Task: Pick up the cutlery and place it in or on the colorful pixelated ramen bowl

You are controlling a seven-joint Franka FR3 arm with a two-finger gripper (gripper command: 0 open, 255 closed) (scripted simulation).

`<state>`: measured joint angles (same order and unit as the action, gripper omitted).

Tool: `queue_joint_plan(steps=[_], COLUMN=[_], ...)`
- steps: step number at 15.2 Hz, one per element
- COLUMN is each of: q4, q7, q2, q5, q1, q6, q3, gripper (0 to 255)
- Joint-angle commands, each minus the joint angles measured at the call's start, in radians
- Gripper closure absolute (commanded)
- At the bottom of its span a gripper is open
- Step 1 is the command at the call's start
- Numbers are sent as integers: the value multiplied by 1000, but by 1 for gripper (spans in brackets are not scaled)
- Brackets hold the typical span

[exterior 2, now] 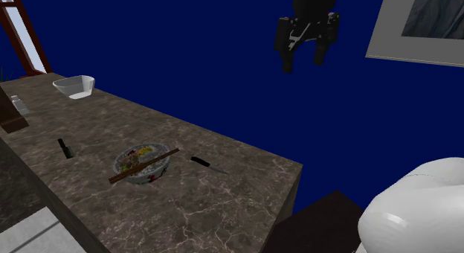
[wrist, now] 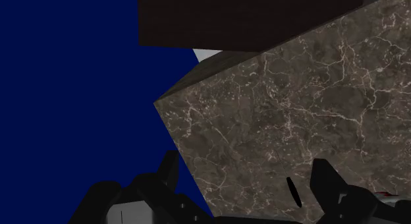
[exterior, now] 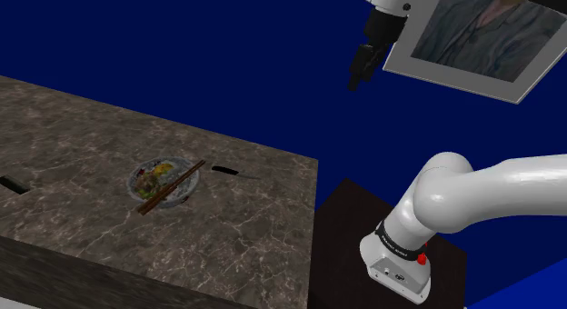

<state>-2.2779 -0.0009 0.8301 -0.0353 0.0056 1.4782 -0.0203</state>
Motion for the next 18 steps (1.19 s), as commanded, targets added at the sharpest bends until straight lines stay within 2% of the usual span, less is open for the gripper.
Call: queue_joint_plan(steps=[1,10,18], q4=[0,-115,-130], q7=[0,-47,-93], q2=[0,-195,-441], q5=[0,22,43], q1=[0,39,73], q6=[0,285,524], q3=[0,-2,-12], gripper=[0,0,0])
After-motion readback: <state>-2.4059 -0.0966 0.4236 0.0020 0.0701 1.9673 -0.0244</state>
